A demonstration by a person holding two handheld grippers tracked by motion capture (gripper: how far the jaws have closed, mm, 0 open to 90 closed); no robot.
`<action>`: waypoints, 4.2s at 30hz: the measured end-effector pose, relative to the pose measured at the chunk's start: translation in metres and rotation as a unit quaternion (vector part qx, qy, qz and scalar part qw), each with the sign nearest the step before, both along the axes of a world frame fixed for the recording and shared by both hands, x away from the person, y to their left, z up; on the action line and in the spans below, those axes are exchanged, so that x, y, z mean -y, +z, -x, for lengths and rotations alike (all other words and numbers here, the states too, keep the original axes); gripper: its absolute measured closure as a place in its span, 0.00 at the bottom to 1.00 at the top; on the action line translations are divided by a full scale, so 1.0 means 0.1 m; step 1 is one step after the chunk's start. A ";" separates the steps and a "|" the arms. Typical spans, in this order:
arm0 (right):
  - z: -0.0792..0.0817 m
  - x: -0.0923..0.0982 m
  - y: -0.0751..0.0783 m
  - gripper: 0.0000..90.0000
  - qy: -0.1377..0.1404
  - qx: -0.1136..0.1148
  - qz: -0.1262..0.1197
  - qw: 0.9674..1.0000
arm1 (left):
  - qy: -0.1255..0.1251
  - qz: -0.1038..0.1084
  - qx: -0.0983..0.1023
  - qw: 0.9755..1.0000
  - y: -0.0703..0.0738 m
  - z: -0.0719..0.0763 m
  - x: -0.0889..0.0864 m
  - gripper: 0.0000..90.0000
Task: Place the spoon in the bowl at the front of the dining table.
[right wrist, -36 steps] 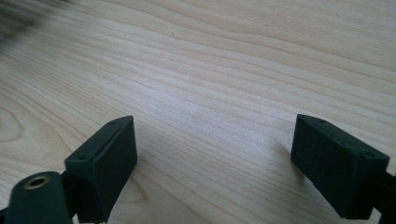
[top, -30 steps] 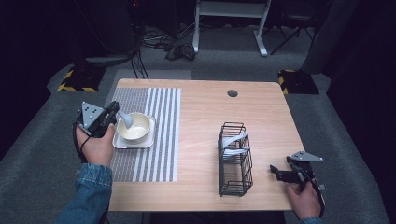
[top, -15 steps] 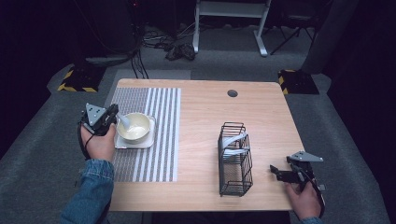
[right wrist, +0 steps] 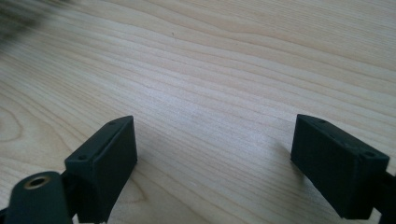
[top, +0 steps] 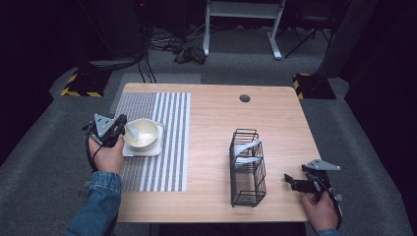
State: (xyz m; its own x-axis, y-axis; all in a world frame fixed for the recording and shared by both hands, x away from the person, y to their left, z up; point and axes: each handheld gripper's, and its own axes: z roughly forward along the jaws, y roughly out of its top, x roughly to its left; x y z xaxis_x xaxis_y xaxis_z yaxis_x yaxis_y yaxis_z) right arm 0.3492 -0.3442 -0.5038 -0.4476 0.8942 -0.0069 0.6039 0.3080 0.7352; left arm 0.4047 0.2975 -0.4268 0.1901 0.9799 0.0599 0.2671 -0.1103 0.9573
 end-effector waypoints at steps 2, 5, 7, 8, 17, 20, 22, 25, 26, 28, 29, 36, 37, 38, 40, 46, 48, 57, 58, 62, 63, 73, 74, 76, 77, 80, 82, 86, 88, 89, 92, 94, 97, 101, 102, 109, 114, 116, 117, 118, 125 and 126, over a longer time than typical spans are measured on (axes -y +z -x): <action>0.00 0.00 0.00 0.16 0.000 0.000 0.000 1.000 | -0.003 -0.003 0.001 1.000 0.00 0.00 0.02 0.94; 0.00 0.00 0.00 0.16 0.000 0.000 0.000 1.000 | -0.008 0.004 0.000 1.000 0.00 0.00 0.05 0.94; 0.00 0.00 0.00 0.16 0.000 0.000 0.000 1.000 | -0.013 0.008 -0.002 1.000 0.00 0.00 0.08 0.93; 0.00 0.00 0.00 0.16 0.000 0.000 0.000 1.000 | -0.013 0.008 -0.002 1.000 0.00 0.00 0.08 0.92; 0.00 0.00 0.00 0.16 0.000 0.000 0.000 1.000 | -0.040 0.022 -0.011 0.999 -0.01 -0.02 0.26 0.87; 0.00 0.00 0.00 0.16 0.000 0.000 0.000 1.000 | -0.046 0.024 -0.015 0.999 -0.01 -0.02 0.31 0.86; 0.00 0.00 0.00 0.16 0.000 0.000 0.000 1.000 | -0.048 0.026 -0.015 0.998 -0.01 -0.02 0.33 0.83; 0.00 0.00 0.00 0.16 0.000 0.000 0.000 1.000 | -0.054 0.020 -0.014 0.998 -0.01 -0.02 0.39 0.81; 0.00 0.00 0.00 0.16 0.000 0.000 0.000 1.000 | -0.060 0.016 -0.016 0.998 -0.01 -0.02 0.44 0.80; 0.00 0.00 0.00 0.16 0.000 0.000 0.000 1.000 | -0.063 0.013 -0.017 0.998 -0.01 -0.02 0.47 0.78; 0.00 0.00 0.00 0.16 0.000 0.000 0.000 1.000 | -0.065 0.013 -0.019 0.998 -0.02 -0.02 0.50 0.77; 0.00 0.00 0.00 0.16 0.000 0.000 0.000 1.000 | -0.073 0.015 -0.024 0.997 -0.05 -0.03 0.62 0.70; 0.00 0.00 0.00 0.16 0.000 0.000 0.000 1.000 | -0.075 0.014 -0.024 0.997 -0.05 -0.03 0.64 0.69; 0.00 0.00 0.00 0.16 0.000 0.000 0.000 1.000 | -0.076 0.015 -0.025 0.997 -0.06 -0.03 0.66 0.68; 0.00 0.00 0.00 0.16 0.000 0.000 0.000 1.000 | -0.080 0.013 -0.025 0.996 -0.06 -0.04 0.69 0.67; 0.00 0.00 0.00 0.16 0.000 0.000 0.000 1.000 | -0.086 0.014 -0.031 0.996 -0.09 -0.04 0.77 0.66; 0.00 0.00 0.00 0.16 0.000 0.000 0.000 1.000 | -0.086 0.015 -0.034 0.996 -0.11 -0.04 0.78 0.66; 0.00 0.00 0.00 0.16 0.000 0.000 0.000 1.000 | -0.092 0.023 -0.032 0.995 -0.11 -0.02 0.82 0.63; 0.00 0.00 0.00 0.16 0.000 0.000 0.000 1.000 | -0.092 0.024 -0.030 0.995 -0.10 -0.02 0.82 0.62; 0.00 0.00 0.00 0.16 0.000 0.000 0.000 1.000 | -0.091 0.027 -0.025 0.995 -0.06 0.02 0.83 0.59; 0.00 0.00 0.00 0.16 0.000 0.000 0.000 1.000 | -0.091 0.029 -0.023 0.995 -0.04 0.05 0.82 0.57; 0.00 0.00 0.00 0.16 0.000 0.000 0.000 1.000 | -0.086 0.038 -0.023 0.995 0.09 0.28 0.73 0.48; 0.00 0.00 0.00 0.16 0.000 0.000 0.000 1.000 | -0.085 0.039 -0.023 0.995 0.10 0.30 0.73 0.48; 0.00 0.00 0.00 0.16 0.000 0.000 0.000 1.000 | -0.084 0.038 -0.023 0.995 0.13 0.38 0.70 0.45; 0.00 0.00 0.00 0.16 0.000 0.000 0.000 1.000 | -0.084 0.040 -0.024 0.995 0.14 0.42 0.69 0.44; 0.00 0.00 0.00 0.16 0.000 0.000 0.000 1.000 | -0.086 0.044 -0.027 0.995 0.17 0.49 0.67 0.43; 0.00 0.00 0.00 0.16 0.000 0.000 0.000 1.000 | -0.088 0.044 -0.030 0.995 0.18 0.54 0.66 0.42; 0.00 0.00 0.00 0.16 0.000 0.000 0.000 1.000 | -0.088 0.042 -0.033 0.995 0.19 0.61 0.64 0.40; 0.00 0.00 0.00 0.16 0.000 0.000 0.000 1.000 | -0.087 0.040 -0.033 0.995 0.20 0.65 0.63 0.38; 0.00 0.00 0.00 0.16 0.000 0.000 0.000 1.000 | -0.084 0.041 -0.034 0.995 0.20 0.71 0.62 0.38; 0.00 0.00 0.00 0.16 0.000 0.000 0.000 1.000 | -0.083 0.043 -0.037 0.995 0.20 0.75 0.60 0.37; 0.00 0.00 0.00 0.16 0.000 0.000 0.000 1.000 | -0.082 0.043 -0.039 0.995 0.20 0.79 0.58 0.35; 0.00 0.00 0.00 0.16 0.000 0.000 0.000 1.000 | -0.082 0.043 -0.042 0.995 0.20 0.83 0.55 0.32; 0.00 0.00 0.00 0.16 0.000 0.000 0.000 1.000 | -0.084 0.039 -0.045 0.995 0.20 0.89 0.49 0.26; 0.00 0.00 0.00 0.16 0.000 0.000 0.000 1.000 | -0.086 0.039 -0.049 0.994 0.19 0.89 0.48 0.24; 0.00 0.00 0.00 0.16 0.000 0.000 0.000 1.000 | -0.085 0.033 -0.050 0.995 0.14 0.95 0.41 0.17; 0.00 0.00 0.00 0.16 0.000 0.000 0.000 1.000 | -0.082 0.041 -0.064 0.994 0.09 1.00 0.36 0.17; 0.00 0.00 0.00 0.16 0.000 0.000 0.000 1.000 | -0.085 0.038 -0.069 0.993 0.06 1.03 0.34 0.17; 0.00 0.00 0.00 0.16 0.000 0.000 0.000 1.000 | -0.085 0.038 -0.069 0.993 0.06 1.03 0.34 0.17; 0.00 0.00 0.00 0.16 0.000 0.000 0.000 1.000 | -0.084 0.036 -0.070 0.993 0.04 1.05 0.33 0.17; 0.00 0.00 0.00 0.16 0.000 0.000 0.000 1.000 | -0.080 0.017 -0.087 0.993 -0.06 1.11 0.28 0.18; 0.00 0.00 0.00 0.16 0.000 0.000 0.000 1.000 | -0.079 0.019 -0.093 0.992 -0.09 1.12 0.26 0.18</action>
State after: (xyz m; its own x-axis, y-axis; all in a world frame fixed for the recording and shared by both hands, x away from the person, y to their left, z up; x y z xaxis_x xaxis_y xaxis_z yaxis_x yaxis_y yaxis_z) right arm 0.3492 -0.3442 -0.5038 -0.4483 0.8939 -0.0070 0.6039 0.3087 0.7348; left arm 0.2926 0.2718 -0.4358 0.3462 0.9378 -0.0267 0.4225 -0.1304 0.8969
